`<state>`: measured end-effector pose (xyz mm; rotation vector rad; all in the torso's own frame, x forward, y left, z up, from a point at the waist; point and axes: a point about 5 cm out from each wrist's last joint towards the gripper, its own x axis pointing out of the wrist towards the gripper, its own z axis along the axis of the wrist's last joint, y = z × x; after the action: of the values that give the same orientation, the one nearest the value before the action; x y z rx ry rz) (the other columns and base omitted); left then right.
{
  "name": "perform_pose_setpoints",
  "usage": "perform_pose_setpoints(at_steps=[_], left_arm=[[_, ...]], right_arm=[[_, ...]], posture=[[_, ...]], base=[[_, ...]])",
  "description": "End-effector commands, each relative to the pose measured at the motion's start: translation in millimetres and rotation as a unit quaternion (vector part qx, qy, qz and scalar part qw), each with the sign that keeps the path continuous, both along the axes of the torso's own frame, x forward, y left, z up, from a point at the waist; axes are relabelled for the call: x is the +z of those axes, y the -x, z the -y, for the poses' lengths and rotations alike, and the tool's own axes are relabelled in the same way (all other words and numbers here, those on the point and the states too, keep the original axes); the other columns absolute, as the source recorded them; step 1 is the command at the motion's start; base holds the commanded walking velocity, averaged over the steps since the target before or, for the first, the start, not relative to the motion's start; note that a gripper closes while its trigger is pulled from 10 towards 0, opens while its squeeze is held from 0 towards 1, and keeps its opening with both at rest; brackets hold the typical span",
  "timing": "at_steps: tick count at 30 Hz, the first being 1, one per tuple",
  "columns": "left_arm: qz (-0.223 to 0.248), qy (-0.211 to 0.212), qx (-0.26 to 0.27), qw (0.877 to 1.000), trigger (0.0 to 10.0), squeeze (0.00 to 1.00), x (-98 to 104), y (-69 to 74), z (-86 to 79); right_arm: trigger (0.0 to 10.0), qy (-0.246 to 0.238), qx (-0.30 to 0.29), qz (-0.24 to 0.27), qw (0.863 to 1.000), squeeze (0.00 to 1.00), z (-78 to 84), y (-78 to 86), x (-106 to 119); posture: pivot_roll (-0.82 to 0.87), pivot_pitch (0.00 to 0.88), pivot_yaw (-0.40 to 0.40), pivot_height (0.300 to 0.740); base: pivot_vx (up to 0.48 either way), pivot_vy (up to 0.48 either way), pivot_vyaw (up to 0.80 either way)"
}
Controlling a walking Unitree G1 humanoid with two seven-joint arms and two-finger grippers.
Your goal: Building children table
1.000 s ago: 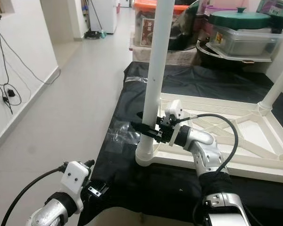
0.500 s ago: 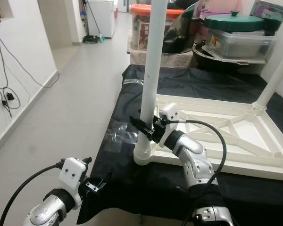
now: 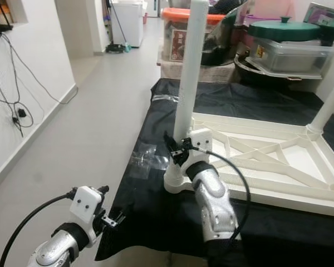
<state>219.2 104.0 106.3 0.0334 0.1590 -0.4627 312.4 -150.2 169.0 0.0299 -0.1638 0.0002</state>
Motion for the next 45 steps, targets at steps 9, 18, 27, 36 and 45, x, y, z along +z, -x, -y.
perform_pose_setpoints(at_steps=[9, 18, 27, 36, 45], left_arm=[[-0.012, -0.004, -0.001, 1.0, 10.0, 0.0, -4, -0.4, -1.1], [-0.012, -0.007, -0.002, 1.0, 10.0, 0.0, -4, -0.2, -0.8], [-0.013, -0.009, -0.004, 1.0, 10.0, 0.0, -5, -0.1, -1.3], [-0.014, -0.009, -0.004, 1.0, 10.0, 0.0, -6, -0.6, -1.4], [-0.015, -0.008, -0.005, 1.0, 10.0, 0.0, -7, -0.7, -1.0]], right_arm=[[0.0, -0.052, -0.211, -0.069, 0.974, 0.0, 4.3, 10.8, -21], [10.0, -0.064, -0.203, -0.074, 0.974, 0.0, -8.9, 9.6, -20], [10.0, -0.052, -0.176, -0.063, 0.981, 1.0, -10.2, 12.2, -17], [10.0, -0.044, -0.176, -0.085, 0.98, 0.0, 5.1, 4.0, -15], [10.0, -0.044, -0.017, -0.071, 0.996, 0.0, 13.5, -2.5, -19]], posture=[[0.09, 0.032, -0.033, 0.74], [0.08, 0.032, -0.029, 0.74], [0.08, 0.032, -0.029, 0.74], [0.08, 0.03, -0.027, 0.74], [0.07, 0.022, -0.028, 0.74]], base=[[0.0, 0.0, 0.0], [0.0, 0.0, 0.0], [0.0, 0.0, 0.0], [0.0, 0.0, 0.0], [0.0, 0.0, 0.0]])
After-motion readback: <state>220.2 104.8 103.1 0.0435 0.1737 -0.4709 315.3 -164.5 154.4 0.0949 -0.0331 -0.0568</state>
